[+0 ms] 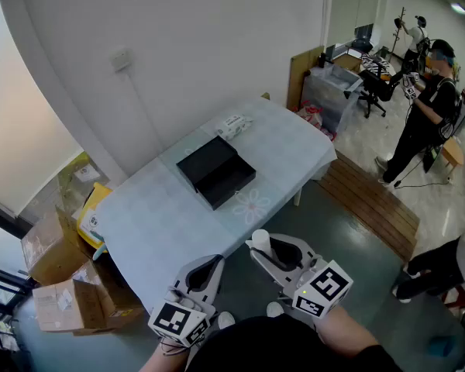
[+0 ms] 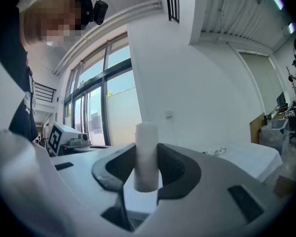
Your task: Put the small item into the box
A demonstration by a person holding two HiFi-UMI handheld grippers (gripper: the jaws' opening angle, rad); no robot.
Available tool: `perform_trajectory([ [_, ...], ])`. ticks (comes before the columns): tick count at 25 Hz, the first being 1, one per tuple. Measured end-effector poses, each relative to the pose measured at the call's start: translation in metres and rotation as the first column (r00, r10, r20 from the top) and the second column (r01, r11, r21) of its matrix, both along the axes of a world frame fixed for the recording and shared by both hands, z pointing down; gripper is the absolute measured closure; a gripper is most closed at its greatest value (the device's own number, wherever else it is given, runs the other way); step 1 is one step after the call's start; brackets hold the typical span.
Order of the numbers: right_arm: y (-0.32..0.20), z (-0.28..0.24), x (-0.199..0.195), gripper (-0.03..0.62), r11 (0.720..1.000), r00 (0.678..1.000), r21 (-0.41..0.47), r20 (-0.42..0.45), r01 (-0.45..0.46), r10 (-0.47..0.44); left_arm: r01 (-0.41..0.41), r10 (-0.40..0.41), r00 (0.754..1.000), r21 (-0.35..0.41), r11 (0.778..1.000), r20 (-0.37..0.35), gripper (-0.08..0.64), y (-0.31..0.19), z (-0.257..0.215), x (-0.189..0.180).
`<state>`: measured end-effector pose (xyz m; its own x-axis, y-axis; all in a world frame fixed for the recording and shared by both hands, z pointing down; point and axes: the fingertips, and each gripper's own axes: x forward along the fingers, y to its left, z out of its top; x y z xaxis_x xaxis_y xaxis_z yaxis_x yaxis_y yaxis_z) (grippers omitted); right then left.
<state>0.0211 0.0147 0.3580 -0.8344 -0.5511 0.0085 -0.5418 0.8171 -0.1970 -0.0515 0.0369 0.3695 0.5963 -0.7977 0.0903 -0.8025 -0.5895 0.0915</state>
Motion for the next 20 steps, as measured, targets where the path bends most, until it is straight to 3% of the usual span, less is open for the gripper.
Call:
perform_trajectory([
  [20,0.011,-0.002,0.007,0.454,1.0,0.999,-0.006,0.045,0.024,-0.024,0.008,-0.008,1.0,-0.006,1.0,0.009,0.551,0.012,0.0,0.007],
])
